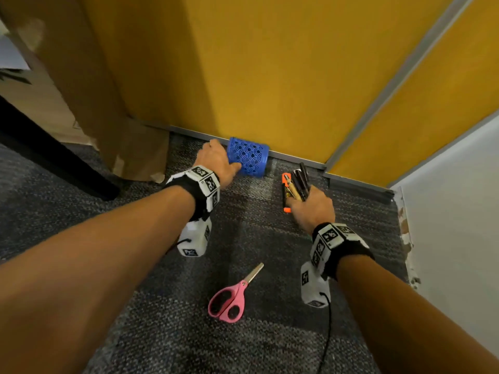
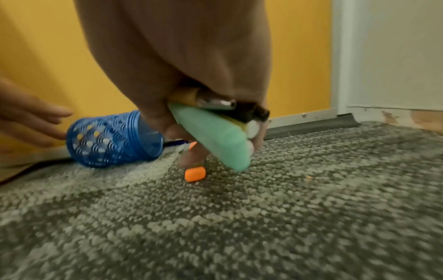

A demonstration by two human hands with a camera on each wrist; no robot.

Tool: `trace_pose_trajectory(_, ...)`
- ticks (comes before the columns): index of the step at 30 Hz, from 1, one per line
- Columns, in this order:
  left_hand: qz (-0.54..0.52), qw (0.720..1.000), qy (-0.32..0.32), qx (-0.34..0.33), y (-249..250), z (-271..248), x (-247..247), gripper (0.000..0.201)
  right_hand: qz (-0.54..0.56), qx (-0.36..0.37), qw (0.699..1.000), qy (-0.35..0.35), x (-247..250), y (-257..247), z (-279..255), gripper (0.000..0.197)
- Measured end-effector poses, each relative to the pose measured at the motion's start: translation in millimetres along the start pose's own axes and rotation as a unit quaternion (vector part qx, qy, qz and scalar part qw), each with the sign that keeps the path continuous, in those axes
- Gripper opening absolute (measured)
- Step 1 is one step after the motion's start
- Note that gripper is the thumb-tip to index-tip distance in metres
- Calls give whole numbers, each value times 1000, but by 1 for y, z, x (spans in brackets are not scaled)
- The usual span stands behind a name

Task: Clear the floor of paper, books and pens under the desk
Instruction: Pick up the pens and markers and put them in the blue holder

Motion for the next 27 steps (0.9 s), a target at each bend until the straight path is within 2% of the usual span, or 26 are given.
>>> trace_pose_trajectory(3, -34, 998, -37, 30, -4, 19, -20, 53, -20, -45, 999, 3, -11, 4, 10, 58)
trace_pose_trajectory(6, -74, 997, -21, 4, -2, 19, -27, 34, -15, -114, 993, 5, -22, 15, 16, 65)
trace_pose_trajectory(9, -50, 996, 20, -73, 14, 5, -22, 19, -37, -143, 989, -32, -33, 22, 21, 62)
trace_pose_trajectory(12, 39, 980, 49, -191, 36, -26, -18, 22, -43, -155, 985, -57, -29, 28, 20, 55)
trace_pose_trajectory(14, 57, 968, 48, -238, 40, -47, -18, 22, -41, -166, 983, -64, -23, 38, 15, 55)
trace_pose_trajectory(17, 21, 968, 8, -250, 27, -68, -30, 12, 1, -176, 982, -67, -14, 56, -5, 58)
trace_pose_trajectory(19, -25, 966, -48, -254, 19, -80, -43, 9, 95, -178, 978, -56, -12, 64, -19, 53)
trace_pose_trajectory(21, -57, 959, -80, -266, 18, -90, -46, 17, 246, -153, 956, -48, -7, 58, -30, 36)
trace_pose_trajectory(24, -61, 952, -90, -286, 28, -112, -38, 27, 439, -86, 894, -34, 22, 28, -43, 3)
trace_pose_trajectory(27, -80, 948, -91, -295, 45, -143, -28, 40, 571, -12, 820, -13, 66, -13, -63, 13)
Point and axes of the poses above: each hand's wrist, its own z-axis towards the middle knuckle, its own x-axis out of the back of the hand, y = z × x, the point moved 8 cm from there along z, towards the middle knuckle, and after that the axes turned 5 degrees about x, right-handed, at the moved point
